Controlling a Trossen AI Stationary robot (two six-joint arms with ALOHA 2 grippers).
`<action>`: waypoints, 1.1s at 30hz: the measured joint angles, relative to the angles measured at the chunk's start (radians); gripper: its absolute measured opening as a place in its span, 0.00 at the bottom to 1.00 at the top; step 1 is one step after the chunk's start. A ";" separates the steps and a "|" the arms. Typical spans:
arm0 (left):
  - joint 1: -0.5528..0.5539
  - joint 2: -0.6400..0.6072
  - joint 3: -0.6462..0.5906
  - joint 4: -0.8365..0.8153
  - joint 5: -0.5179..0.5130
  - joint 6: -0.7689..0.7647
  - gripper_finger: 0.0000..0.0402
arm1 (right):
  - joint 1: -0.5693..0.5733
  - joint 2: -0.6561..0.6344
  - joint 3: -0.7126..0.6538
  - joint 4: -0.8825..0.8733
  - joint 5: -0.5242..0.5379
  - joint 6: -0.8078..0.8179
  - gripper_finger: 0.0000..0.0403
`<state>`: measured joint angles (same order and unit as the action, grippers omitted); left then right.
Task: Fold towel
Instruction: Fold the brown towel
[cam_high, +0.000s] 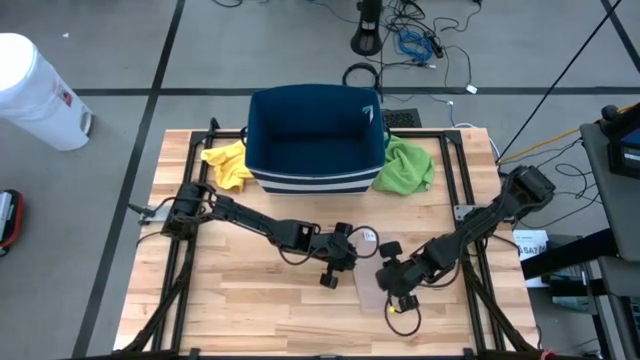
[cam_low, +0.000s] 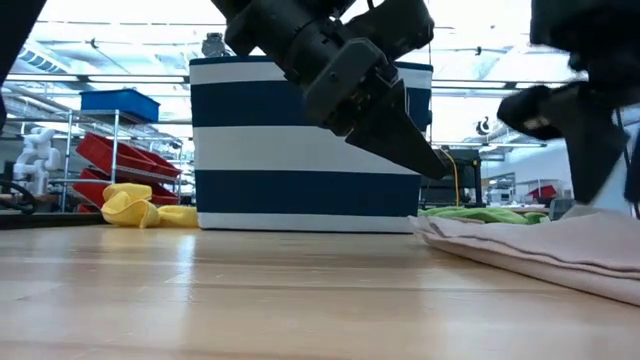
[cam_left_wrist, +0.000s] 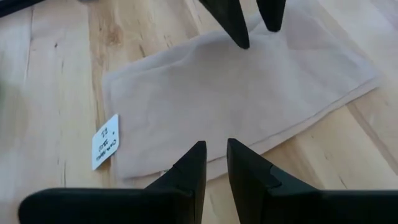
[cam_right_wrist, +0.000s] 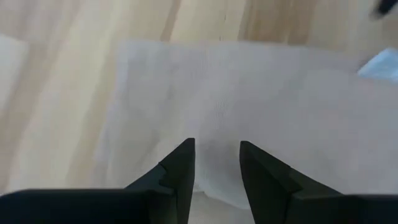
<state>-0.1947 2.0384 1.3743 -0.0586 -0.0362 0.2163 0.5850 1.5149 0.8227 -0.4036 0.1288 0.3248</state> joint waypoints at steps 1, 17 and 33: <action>0.000 0.000 0.000 0.000 0.000 -0.001 0.18 | 0.000 -0.015 0.000 0.000 0.012 0.000 0.28; -0.027 0.000 0.000 -0.015 0.000 0.002 0.18 | -0.086 0.018 -0.002 0.150 0.007 -0.332 0.28; -0.072 0.000 0.000 -0.038 0.001 0.025 0.18 | -0.177 0.023 -0.190 0.376 -0.088 -0.439 0.28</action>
<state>-0.2668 2.0388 1.3739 -0.0970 -0.0353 0.2417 0.4084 1.5375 0.6323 -0.0276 0.0410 -0.1144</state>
